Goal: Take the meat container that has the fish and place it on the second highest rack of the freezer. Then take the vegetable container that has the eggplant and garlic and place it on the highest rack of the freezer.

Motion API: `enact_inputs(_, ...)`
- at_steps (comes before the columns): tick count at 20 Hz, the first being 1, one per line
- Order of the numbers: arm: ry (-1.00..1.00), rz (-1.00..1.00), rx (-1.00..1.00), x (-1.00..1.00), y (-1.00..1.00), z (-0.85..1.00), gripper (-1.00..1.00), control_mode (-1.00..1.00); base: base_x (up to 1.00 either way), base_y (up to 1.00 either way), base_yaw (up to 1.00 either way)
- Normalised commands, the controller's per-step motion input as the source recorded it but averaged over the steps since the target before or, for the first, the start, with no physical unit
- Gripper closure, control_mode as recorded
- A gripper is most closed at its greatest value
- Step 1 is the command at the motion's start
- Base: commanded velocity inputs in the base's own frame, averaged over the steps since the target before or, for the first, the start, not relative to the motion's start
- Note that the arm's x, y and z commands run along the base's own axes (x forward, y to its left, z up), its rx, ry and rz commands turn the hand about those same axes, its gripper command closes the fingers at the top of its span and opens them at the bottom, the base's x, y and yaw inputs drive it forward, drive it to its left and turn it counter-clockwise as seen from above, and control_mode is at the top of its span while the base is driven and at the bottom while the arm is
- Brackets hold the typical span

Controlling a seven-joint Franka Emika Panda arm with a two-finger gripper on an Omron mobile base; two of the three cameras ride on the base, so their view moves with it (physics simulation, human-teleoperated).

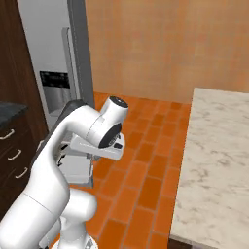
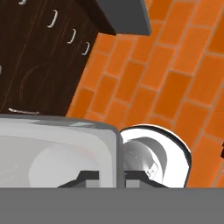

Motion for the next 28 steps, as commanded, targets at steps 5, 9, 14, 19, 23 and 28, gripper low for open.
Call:
enact_inputs(5,0.0,0.0,0.0,0.0,0.0,0.0,1.0,1.0,0.77,-0.01,-0.09)
enact_inputs(9,0.0,0.0,0.0,0.0,0.0,0.0,1.0,1.0,1.0,-0.01,-0.04)
enact_inputs(14,0.0,0.0,0.0,0.0,0.0,0.0,1.0,1.0,1.0,-0.01,-0.03)
enact_inputs(19,0.0,0.0,0.0,0.0,0.0,0.0,1.0,1.0,1.0,0.0,-0.03)
enact_inputs(23,0.0,0.0,0.0,0.0,0.0,0.0,1.0,1.0,1.0,0.0,-0.03)
enact_inputs(28,0.0,0.0,0.0,0.0,0.0,0.0,1.0,1.0,0.91,0.0,-0.03)
